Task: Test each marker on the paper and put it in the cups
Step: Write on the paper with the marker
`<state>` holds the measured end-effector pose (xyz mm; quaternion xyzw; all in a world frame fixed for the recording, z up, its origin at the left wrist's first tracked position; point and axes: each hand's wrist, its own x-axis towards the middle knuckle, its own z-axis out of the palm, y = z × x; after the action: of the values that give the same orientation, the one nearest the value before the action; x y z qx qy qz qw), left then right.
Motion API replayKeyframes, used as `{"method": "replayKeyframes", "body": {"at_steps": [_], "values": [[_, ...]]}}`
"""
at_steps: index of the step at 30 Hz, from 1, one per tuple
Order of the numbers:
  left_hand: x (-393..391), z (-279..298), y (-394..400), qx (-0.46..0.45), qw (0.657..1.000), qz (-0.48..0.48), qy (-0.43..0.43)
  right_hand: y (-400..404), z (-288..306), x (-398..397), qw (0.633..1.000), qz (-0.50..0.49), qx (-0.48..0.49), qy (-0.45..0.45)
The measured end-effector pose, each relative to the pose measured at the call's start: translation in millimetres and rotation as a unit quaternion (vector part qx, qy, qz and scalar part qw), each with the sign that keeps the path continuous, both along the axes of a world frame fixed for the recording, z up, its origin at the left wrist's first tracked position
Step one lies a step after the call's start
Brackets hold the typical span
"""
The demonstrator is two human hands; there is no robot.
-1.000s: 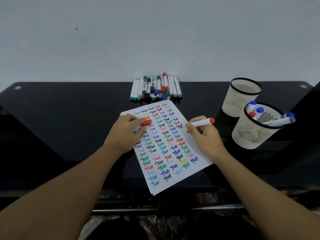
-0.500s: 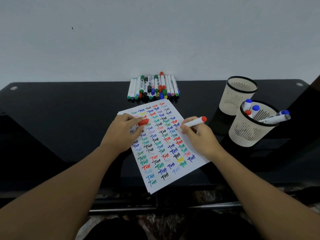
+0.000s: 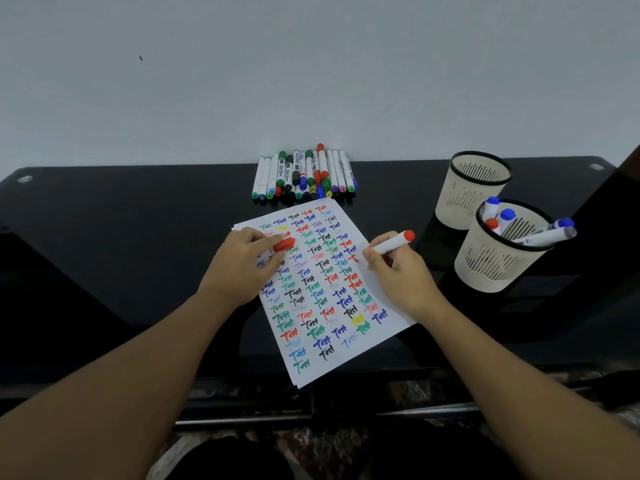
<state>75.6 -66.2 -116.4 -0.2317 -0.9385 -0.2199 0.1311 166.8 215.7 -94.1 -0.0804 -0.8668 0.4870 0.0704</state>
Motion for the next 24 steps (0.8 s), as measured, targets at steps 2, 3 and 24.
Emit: {"method": "replayKeyframes", "body": {"at_steps": [2, 3, 24], "values": [[0.2, 0.5, 0.2, 0.000, 1.000, 0.003, -0.004, 0.8, 0.0, -0.2, 1.000, -0.004, -0.012, -0.001], [0.6, 1.0, 0.5, 0.002, 1.000, 0.004, -0.004, 0.8, 0.2, -0.4, 1.000, -0.005, -0.018, 0.001], [1.2, 0.2, 0.7, 0.013, 1.000, -0.001, 0.006, 0.4, -1.3, -2.4, 1.000, -0.013, 0.017, 0.004]]}}
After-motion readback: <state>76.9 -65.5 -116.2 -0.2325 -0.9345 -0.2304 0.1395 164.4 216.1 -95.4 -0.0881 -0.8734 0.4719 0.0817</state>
